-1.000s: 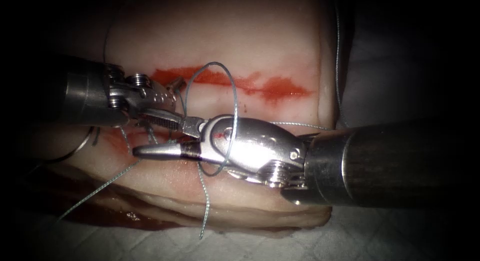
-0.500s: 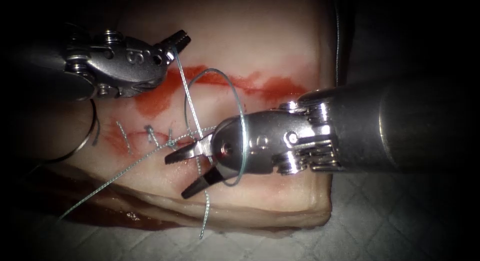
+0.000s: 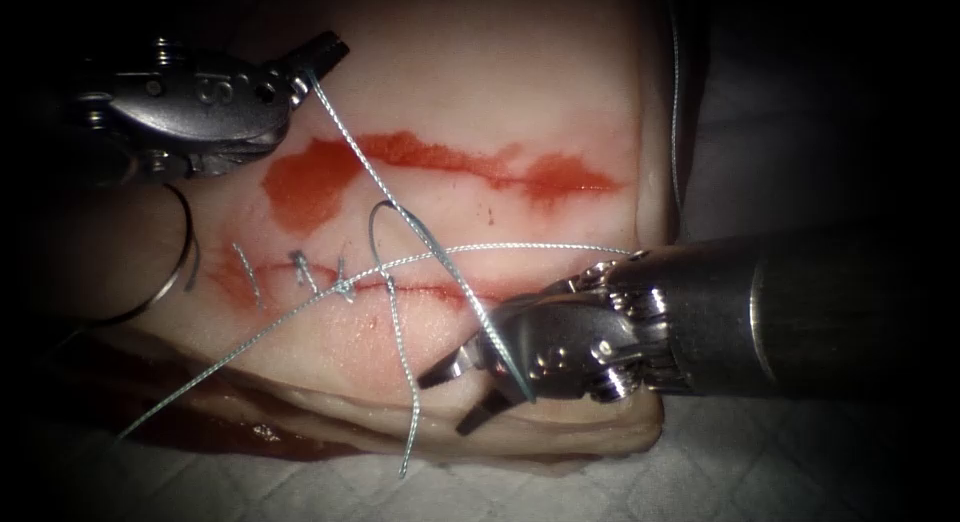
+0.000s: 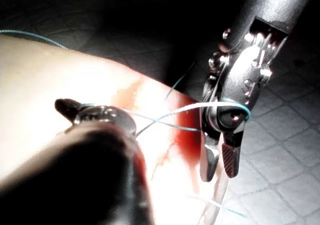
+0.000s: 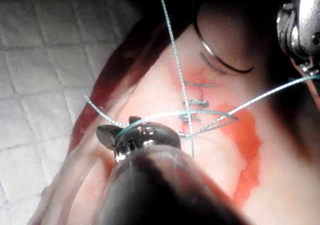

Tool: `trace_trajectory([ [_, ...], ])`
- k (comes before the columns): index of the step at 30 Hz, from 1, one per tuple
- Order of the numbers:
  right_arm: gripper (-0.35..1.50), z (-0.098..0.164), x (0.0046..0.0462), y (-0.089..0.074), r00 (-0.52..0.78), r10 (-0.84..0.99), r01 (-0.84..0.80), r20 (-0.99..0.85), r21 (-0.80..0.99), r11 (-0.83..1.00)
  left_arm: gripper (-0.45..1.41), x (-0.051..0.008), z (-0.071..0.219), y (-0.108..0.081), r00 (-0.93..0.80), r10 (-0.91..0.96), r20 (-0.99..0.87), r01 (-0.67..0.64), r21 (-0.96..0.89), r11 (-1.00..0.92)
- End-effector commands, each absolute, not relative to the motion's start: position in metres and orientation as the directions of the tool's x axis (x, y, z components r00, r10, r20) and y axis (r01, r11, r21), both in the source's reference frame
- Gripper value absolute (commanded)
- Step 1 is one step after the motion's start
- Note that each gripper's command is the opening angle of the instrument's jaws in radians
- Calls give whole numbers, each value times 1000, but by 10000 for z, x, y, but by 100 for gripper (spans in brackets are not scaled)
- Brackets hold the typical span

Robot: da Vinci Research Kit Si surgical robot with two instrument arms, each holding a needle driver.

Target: Wound Closure

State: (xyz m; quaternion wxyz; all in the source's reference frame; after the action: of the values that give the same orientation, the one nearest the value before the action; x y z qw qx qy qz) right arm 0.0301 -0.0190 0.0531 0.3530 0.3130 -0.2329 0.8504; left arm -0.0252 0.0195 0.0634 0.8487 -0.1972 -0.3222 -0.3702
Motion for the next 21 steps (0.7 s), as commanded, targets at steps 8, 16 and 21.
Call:
trace_trajectory([
  [8, 32, 549, 336, -207, -497, 522, -788, 693, -108, -607, -45, -261, 651, 192, 522, -495, 695, 754, -105, 648],
  [16, 24, 556, 345, -224, -475, 545, -803, 691, -88, -589, -45, -258, 658, 191, 527, -497, 689, 756, -113, 645],
  [21, 19, 564, 353, -242, -454, 563, -818, 690, -73, -571, -45, -258, 658, 191, 528, -499, 687, 756, -112, 645],
])
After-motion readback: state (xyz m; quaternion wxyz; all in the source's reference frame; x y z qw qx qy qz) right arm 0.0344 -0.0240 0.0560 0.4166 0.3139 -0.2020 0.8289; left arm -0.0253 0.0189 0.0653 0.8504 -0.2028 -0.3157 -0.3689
